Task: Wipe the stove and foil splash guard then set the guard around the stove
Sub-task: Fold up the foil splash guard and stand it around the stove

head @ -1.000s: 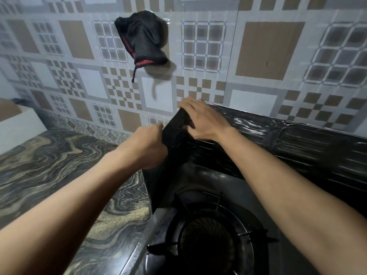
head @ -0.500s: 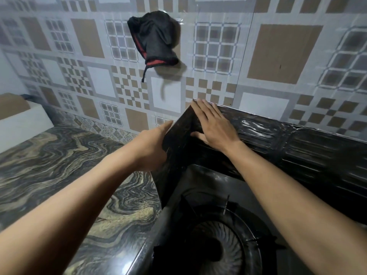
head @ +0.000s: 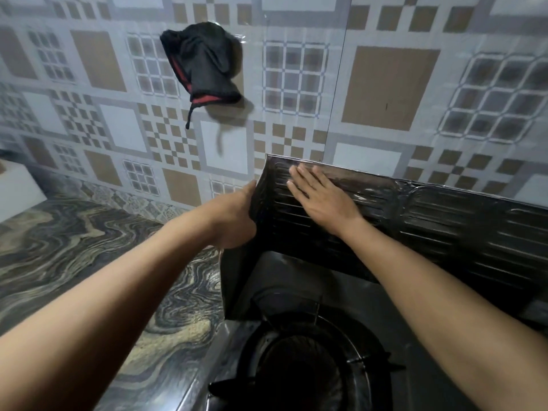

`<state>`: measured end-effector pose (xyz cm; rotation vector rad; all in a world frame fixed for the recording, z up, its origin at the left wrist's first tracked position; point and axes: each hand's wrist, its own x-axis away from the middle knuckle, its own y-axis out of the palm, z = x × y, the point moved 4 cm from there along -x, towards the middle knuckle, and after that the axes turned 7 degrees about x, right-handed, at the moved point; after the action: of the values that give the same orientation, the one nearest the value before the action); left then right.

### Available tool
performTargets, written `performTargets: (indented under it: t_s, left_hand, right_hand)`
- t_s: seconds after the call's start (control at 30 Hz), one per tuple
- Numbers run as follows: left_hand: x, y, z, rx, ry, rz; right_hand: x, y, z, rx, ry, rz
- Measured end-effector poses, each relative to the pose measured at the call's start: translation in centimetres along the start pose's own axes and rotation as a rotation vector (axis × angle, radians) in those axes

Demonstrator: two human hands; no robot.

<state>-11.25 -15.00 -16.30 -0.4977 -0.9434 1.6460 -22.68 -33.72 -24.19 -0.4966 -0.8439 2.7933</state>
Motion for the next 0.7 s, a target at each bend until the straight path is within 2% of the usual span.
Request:
performTargets:
  t_s: [0.2,0.27,0.4,0.5,0.63,0.7]
  left_hand:
    - [-0.6,-0.2,-1.2,-0.024,-0.047,-0.033]
    - [-0.7,-0.2,-1.3,-0.042,-0.07,-0.046]
    - [-0.6,-0.1,-0.3,-0.094,-0.031,-0.007]
    - [-0.2,0.7,1.2,-0.268,0.023,0.121]
    - [-0.1,2.7,4.7,-0.499,0.094,0.372]
    - [-1.4,5.2,6.5,-0.479,0.199,0.36]
  right_hand:
    - [-1.0,0.2,1.0,0.015,-0.051,0.075]
    - [-0.7,-0.6,1.4,-0.045,-0.046,0.069]
    - [3.2,-2.9,2.7,-0.128,0.057,0.095]
    - [7.6,-3.4,4.1,-0.124,0.177,0.082]
    - [13.2,-2.0,5.7,-0.084,0.318,-0.099]
    - [15.2,-1.3,6.3,-0.082,0.344,-0.21]
